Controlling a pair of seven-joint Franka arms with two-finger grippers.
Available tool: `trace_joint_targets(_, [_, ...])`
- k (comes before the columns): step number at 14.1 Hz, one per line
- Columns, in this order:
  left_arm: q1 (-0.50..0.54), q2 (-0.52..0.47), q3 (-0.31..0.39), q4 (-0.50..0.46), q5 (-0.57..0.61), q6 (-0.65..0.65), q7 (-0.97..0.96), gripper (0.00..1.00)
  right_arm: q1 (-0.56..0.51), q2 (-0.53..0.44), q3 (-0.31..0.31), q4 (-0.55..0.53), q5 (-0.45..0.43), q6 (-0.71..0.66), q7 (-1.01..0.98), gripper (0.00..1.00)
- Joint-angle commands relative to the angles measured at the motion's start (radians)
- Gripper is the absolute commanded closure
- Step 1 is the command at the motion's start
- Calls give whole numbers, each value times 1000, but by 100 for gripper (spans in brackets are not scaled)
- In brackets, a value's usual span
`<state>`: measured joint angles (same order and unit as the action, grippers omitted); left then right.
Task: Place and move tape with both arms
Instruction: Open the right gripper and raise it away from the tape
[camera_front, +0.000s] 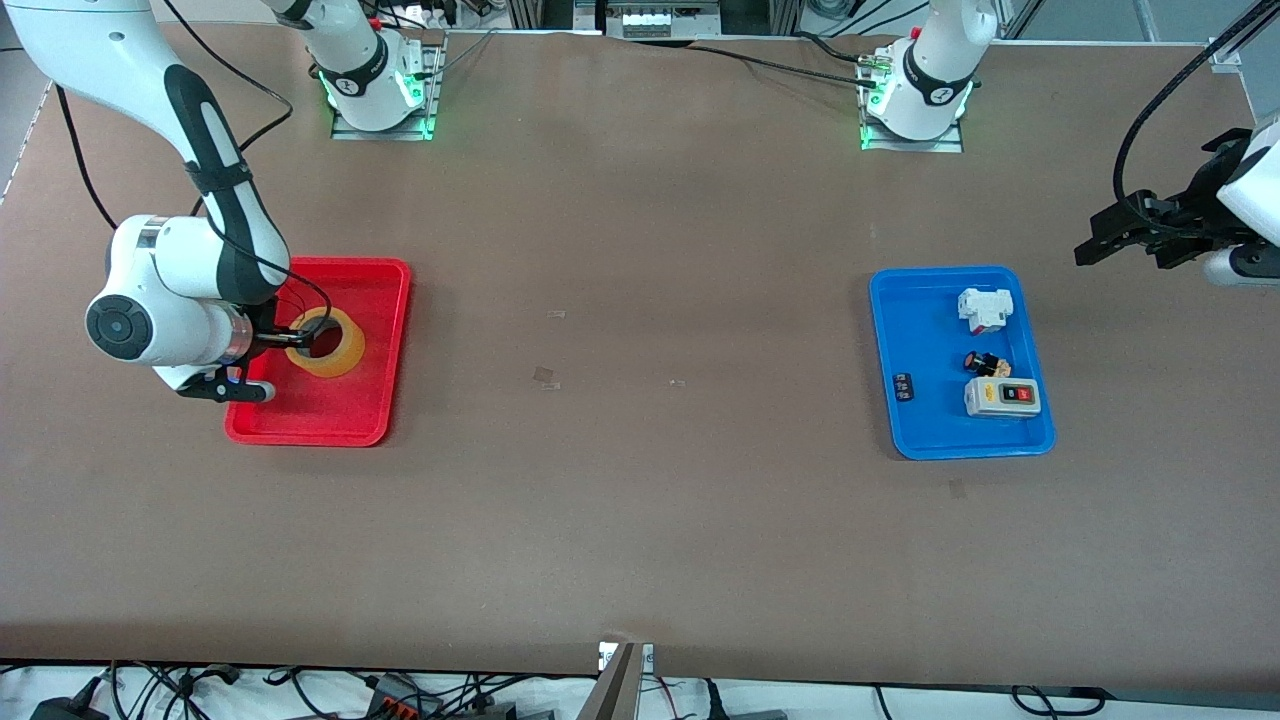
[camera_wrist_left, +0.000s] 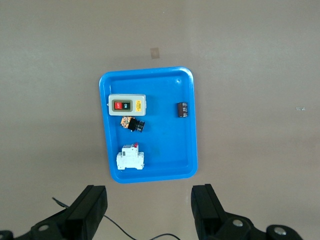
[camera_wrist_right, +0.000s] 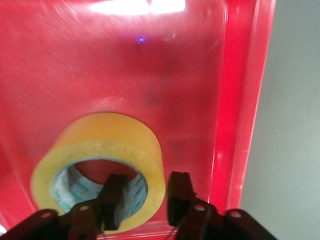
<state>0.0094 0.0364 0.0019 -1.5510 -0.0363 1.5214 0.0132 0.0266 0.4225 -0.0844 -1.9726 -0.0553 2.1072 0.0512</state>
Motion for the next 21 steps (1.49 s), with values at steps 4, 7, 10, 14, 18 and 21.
trace_joint_targets(4, [3, -13, -3, 32, -11, -4, -38, 0, 4, -47, 34, 451, 22, -445, -33, 0])
trace_joint_targets(7, [1, 0, -3, 29, -8, -4, -38, 0, 3, -45, 46, 687, 22, -602, -39, 0])
trace_joint_targets(10, [3, 19, 0, 20, 2, -1, -36, 0, 0, -47, 45, 722, 37, -602, -34, 0])
trace_joint_targets(14, [7, 19, 1, 25, 3, -3, -36, 0, -5, -47, 43, 764, 49, -587, -33, 0])
trace_joint_targets(18, [7, 16, 1, 26, 3, -4, -36, 0, 0, -111, 35, 678, 67, -464, -74, 0])
trace_joint_targets(21, [6, 13, -2, 26, 3, -16, -36, 0, -2, -200, 38, 536, 71, -429, -79, 0])
